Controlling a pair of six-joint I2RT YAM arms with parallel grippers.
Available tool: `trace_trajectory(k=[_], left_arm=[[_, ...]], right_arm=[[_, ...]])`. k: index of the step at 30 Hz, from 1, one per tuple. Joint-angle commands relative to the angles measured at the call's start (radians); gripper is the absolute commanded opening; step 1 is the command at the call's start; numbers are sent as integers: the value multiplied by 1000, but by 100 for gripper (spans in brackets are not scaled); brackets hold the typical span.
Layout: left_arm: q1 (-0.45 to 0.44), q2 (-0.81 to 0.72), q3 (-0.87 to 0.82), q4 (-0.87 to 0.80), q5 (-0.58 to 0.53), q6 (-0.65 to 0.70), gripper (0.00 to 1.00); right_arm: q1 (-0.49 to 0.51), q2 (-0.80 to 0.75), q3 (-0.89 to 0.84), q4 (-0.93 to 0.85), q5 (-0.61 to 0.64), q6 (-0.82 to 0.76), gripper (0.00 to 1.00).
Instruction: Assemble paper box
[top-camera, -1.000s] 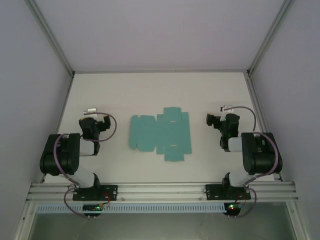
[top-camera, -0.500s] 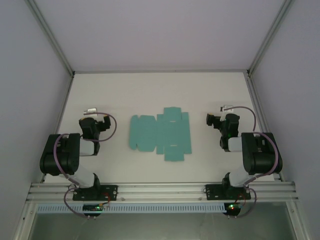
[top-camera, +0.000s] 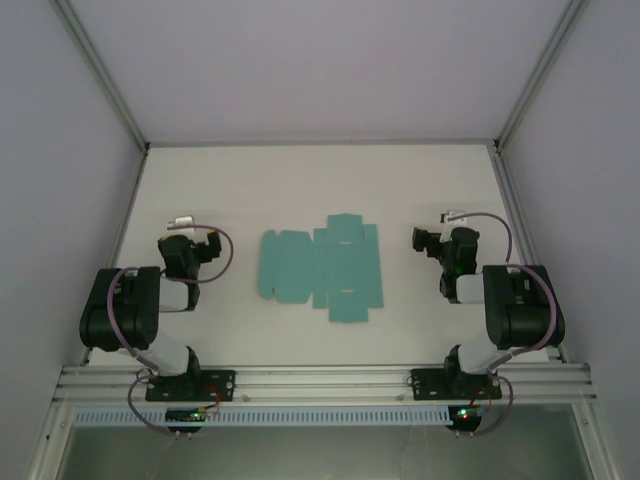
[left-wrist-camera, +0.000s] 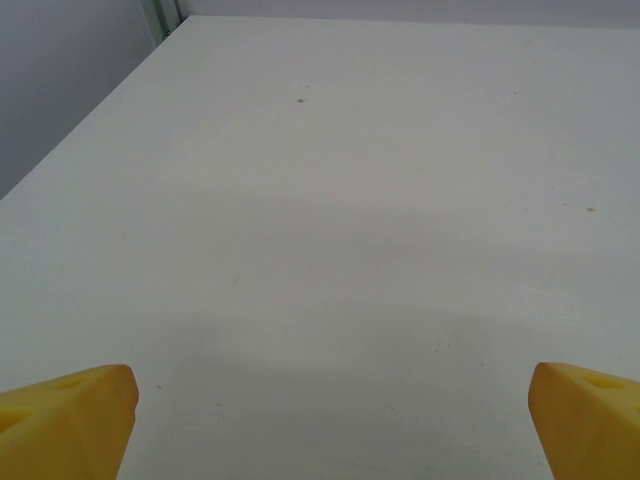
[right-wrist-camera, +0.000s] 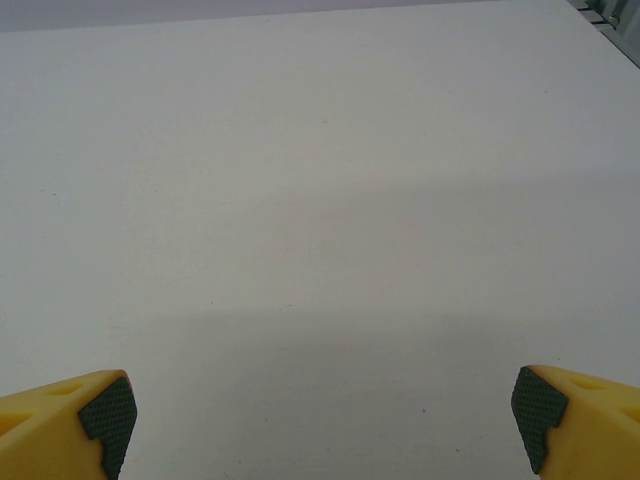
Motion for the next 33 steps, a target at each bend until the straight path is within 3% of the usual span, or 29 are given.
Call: trace_trajectory(k=[1,10,12,15,17,21,25,29,33], left_arm=[[-3,-14,28,25,-6,11,100],[-3,-14,29,32,-6,12,100],[-8,-64,56,-50,-4,20,100],[-16,-190,127,-284,-45,9,100],[-15,-254,192,-448,-74,-74,100],[-52,-267,342,-727,50,-189,100],[-117,-241,385,-803,167,-279,100],[-127,-206,398,-872,305,-371,99],[-176,-146,414,-928,437,-367,99]], right_arm=[[2,2,9,17,-13,-3,99],[-1,1,11,15,-35,-3,99],[-1,-23,29,-33,-57,-12,99],[14,-108,112,-242,9,-43,99],[45,-160,189,-402,76,-44,99],[102,-198,368,-706,83,27,99],[202,-170,466,-883,54,177,99],[316,-111,507,-955,-83,296,86],[377,5,550,-994,-265,388,62]])
